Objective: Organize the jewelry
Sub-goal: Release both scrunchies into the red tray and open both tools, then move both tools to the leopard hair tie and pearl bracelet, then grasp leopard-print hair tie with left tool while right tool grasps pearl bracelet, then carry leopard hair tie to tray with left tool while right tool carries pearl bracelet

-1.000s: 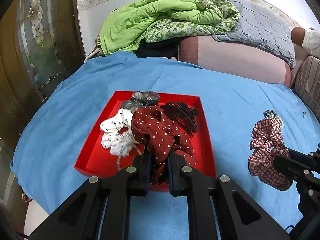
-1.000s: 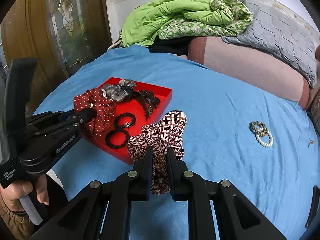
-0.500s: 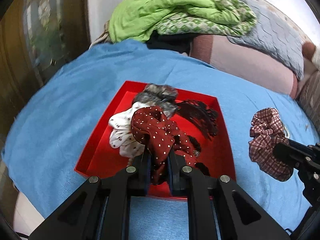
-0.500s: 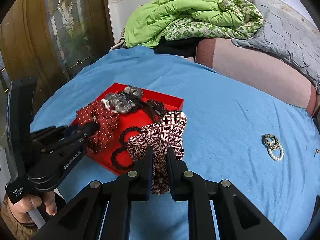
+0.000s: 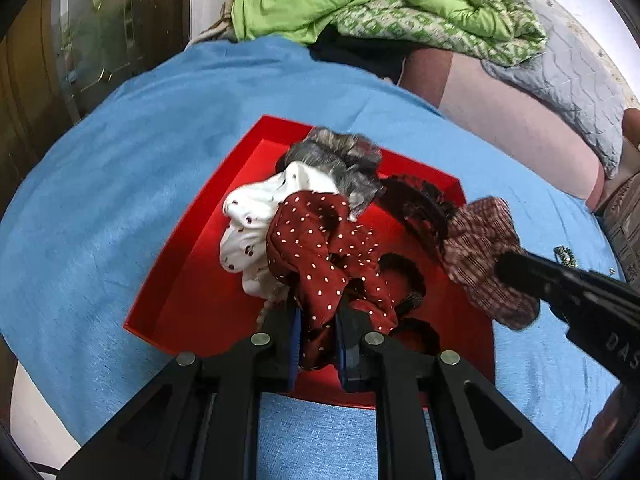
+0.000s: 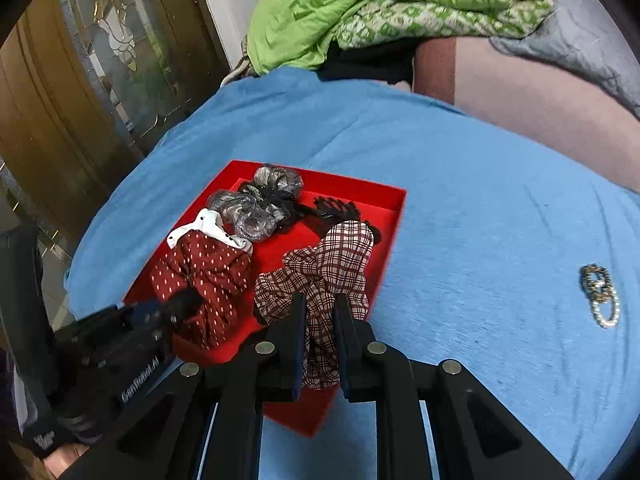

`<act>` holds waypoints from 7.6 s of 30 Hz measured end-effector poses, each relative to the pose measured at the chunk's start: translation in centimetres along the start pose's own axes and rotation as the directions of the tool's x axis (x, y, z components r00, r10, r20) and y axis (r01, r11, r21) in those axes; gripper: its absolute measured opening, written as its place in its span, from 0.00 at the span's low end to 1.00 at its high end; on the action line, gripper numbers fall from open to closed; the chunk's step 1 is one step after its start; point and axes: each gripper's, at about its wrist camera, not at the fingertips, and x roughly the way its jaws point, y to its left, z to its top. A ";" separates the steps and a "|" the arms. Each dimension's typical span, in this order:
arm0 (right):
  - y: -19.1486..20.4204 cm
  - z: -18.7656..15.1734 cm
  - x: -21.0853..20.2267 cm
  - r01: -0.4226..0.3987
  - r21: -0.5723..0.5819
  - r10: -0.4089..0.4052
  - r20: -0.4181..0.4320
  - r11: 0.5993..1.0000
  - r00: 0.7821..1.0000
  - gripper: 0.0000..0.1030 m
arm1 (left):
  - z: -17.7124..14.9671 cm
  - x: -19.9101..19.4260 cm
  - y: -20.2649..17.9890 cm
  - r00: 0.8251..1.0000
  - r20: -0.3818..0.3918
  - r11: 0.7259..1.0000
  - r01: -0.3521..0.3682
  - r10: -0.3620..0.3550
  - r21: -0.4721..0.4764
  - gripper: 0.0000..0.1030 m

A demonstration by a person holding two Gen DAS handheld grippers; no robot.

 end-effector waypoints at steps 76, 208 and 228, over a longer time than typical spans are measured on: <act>-31.0 -7.0 -6.9 0.365 0.413 -0.388 -0.032 0.834 0.921 0.52 | -4.0 -4.6 -11.1 0.966 0.233 0.951 0.035 -0.111 0.306 0.69; 2.2 -1.4 -5.2 0.036 -0.083 -0.027 0.107 0.996 0.994 0.11 | 0.9 -4.4 0.1 0.978 0.114 0.985 0.171 -0.173 0.026 0.05; 1.2 -1.1 -3.3 0.035 -0.050 -0.032 0.070 0.998 0.997 0.11 | 0.1 -3.9 -1.8 0.990 0.111 0.992 0.078 -0.089 0.098 0.05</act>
